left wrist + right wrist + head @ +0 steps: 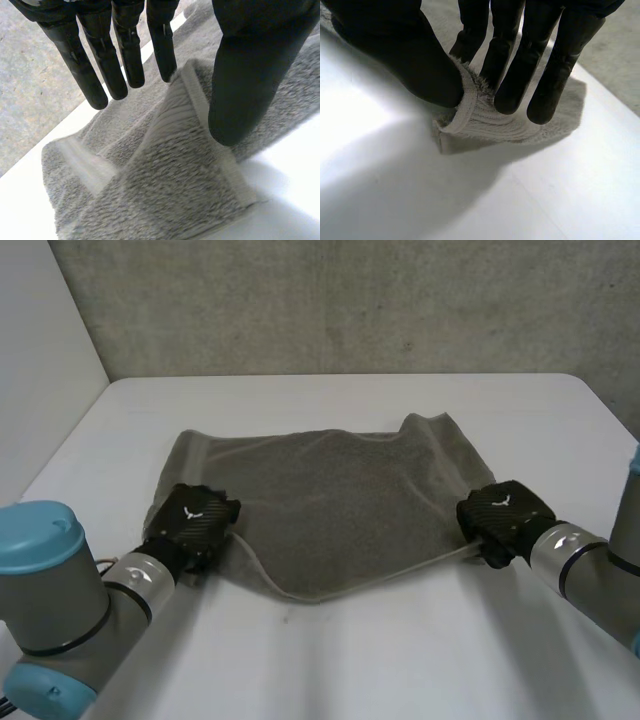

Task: Fold the towel.

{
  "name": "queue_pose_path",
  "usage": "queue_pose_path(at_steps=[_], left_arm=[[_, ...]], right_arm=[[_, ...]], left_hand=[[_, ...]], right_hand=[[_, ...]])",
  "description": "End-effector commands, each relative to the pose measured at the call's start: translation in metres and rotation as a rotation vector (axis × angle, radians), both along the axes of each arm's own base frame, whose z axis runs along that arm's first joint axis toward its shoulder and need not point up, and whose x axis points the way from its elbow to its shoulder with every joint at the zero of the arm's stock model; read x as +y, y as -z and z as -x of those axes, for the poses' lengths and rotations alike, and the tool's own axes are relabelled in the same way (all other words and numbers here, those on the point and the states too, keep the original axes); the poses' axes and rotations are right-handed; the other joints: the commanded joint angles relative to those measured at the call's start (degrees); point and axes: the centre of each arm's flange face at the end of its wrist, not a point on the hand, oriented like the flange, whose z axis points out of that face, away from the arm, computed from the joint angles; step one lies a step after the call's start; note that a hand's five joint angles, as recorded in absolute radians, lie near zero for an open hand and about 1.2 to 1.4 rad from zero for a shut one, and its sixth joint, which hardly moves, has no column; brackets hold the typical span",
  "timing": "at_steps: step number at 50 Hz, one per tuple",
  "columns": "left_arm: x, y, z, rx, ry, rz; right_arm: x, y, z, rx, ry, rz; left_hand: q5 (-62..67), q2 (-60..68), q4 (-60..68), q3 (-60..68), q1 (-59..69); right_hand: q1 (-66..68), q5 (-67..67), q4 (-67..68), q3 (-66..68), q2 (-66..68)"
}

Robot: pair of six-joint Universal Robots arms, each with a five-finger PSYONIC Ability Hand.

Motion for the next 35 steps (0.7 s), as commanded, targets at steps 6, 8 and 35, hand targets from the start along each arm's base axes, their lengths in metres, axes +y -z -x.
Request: queue_pose_path(at_steps=[6,8,35], left_arm=[[0.012,0.009,0.008,0.107,-0.051,-0.068],[0.008,0.010,0.008,0.128,-0.085,-0.066],[0.004,0.008,-0.030,-0.013,-0.316,0.053]], right_arm=[[-0.008,-0.002,0.016,-0.079,0.088,0.020],[-0.007,-0.001,0.016,-0.080,0.090,0.015],[-0.013,0.002,0.024,-0.075,0.124,0.019]], left_hand=[[2.78,2.87,2.84,2.88,2.67],[3.12,3.21,3.18,3.21,3.00],[46.49,46.58,46.55,46.58,46.37]], right_hand=[[1.19,13.08,11.47,11.63,11.66],[1.19,13.08,11.47,11.63,11.66],[1.19,13.08,11.47,11.63,11.66]])
